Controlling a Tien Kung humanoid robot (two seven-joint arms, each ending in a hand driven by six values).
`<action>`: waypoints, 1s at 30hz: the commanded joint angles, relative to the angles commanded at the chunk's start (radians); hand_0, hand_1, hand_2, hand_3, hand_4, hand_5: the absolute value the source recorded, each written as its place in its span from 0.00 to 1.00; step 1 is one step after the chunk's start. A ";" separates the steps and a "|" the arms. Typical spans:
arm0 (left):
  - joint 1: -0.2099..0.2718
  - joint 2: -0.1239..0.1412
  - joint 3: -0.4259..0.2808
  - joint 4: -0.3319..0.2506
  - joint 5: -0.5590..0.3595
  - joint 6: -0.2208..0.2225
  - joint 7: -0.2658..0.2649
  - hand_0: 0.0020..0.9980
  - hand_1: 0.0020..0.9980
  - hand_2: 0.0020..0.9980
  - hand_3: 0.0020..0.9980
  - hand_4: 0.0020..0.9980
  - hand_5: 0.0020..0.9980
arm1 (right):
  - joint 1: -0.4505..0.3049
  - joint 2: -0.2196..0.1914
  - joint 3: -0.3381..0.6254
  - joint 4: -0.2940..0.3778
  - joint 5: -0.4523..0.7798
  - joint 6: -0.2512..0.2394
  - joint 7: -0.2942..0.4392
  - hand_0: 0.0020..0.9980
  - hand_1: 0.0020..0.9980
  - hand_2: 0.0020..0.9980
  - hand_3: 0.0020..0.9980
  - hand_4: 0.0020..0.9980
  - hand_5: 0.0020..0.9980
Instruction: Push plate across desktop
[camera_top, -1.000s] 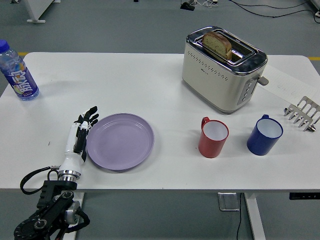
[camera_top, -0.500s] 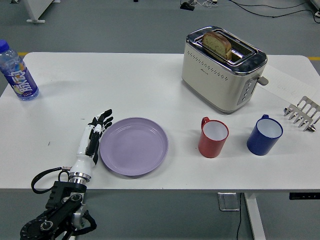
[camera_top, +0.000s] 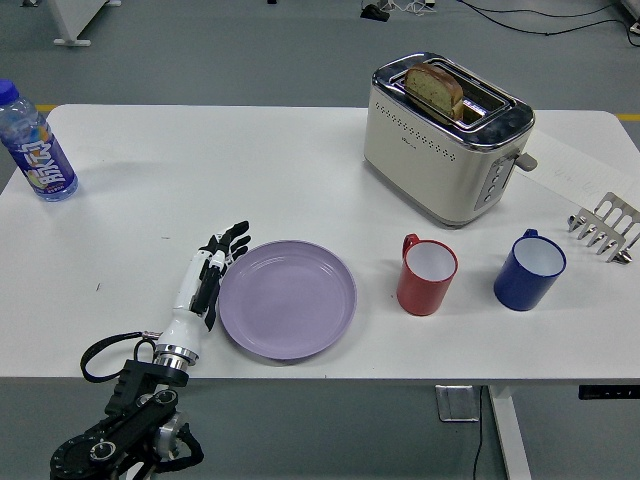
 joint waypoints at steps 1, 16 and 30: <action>-0.001 -0.001 0.001 0.000 -0.003 0.000 0.000 0.82 0.86 0.91 0.80 0.47 1.00 | 0.000 0.000 0.000 0.000 -0.001 0.000 0.000 0.68 0.69 0.77 0.71 0.34 0.32; -0.018 -0.011 0.037 -0.004 -0.018 -0.002 -0.003 0.82 0.86 0.91 0.80 0.47 1.00 | 0.008 -0.002 0.013 0.000 -0.010 -0.001 0.001 0.68 0.68 0.77 0.71 0.34 0.32; -0.022 -0.020 0.071 -0.013 -0.027 -0.001 -0.005 0.82 0.86 0.91 0.80 0.47 1.00 | 0.010 -0.001 0.012 0.000 -0.009 -0.001 0.000 0.68 0.68 0.77 0.72 0.34 0.31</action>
